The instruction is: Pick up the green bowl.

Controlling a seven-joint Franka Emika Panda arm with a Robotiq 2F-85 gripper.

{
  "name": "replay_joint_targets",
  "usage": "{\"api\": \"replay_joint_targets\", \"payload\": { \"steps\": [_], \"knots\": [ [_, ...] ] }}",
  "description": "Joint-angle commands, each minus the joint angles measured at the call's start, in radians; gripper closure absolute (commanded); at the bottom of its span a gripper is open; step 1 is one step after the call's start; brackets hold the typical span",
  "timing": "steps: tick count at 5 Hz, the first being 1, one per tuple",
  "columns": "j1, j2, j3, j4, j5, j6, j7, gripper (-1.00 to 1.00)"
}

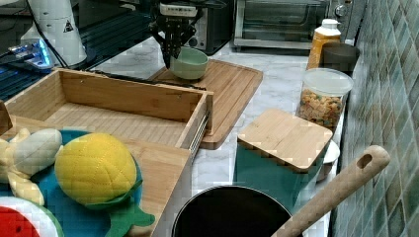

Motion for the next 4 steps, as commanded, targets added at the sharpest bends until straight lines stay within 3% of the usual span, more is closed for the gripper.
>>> {"api": "replay_joint_targets", "payload": {
  "steps": [1, 3, 4],
  "knots": [
    [-0.044, -0.131, -0.006, 0.433, -0.045, -0.366, 0.030, 1.00],
    [-0.064, -0.095, -0.037, 0.653, -0.034, -0.548, -0.023, 1.00],
    [-0.082, -0.133, -0.020, 0.644, -0.057, -0.526, -0.044, 1.00]
  ]
}}
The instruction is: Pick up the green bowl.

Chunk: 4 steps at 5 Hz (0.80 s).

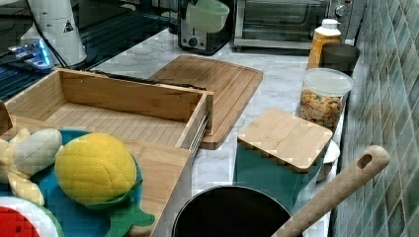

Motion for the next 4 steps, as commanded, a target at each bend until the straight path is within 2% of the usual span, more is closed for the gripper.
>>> {"api": "replay_joint_targets", "payload": {
  "steps": [1, 2, 4],
  "knots": [
    [-0.006, -0.074, -0.064, 0.255, -0.066, -0.010, -0.027, 1.00],
    [-0.023, -0.057, -0.011, 0.305, -0.123, -0.061, 0.050, 1.00],
    [-0.019, -0.057, -0.014, 0.305, -0.124, -0.061, 0.051, 1.00]
  ]
}}
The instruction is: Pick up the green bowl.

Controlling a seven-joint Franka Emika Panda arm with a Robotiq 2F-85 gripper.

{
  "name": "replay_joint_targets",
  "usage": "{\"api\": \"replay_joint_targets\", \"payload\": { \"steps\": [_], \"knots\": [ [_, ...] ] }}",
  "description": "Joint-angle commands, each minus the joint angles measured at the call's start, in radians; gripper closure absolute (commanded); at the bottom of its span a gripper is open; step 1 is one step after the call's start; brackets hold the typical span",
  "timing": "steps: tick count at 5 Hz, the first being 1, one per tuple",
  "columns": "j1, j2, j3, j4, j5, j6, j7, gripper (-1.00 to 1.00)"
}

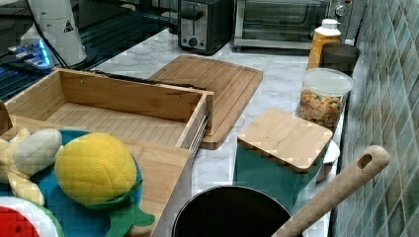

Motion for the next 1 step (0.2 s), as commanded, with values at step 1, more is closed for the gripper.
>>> {"api": "replay_joint_targets", "payload": {
  "steps": [1],
  "knots": [
    [0.016, -0.032, 0.024, 0.080, -0.002, 0.000, 0.025, 1.00]
  ]
}}
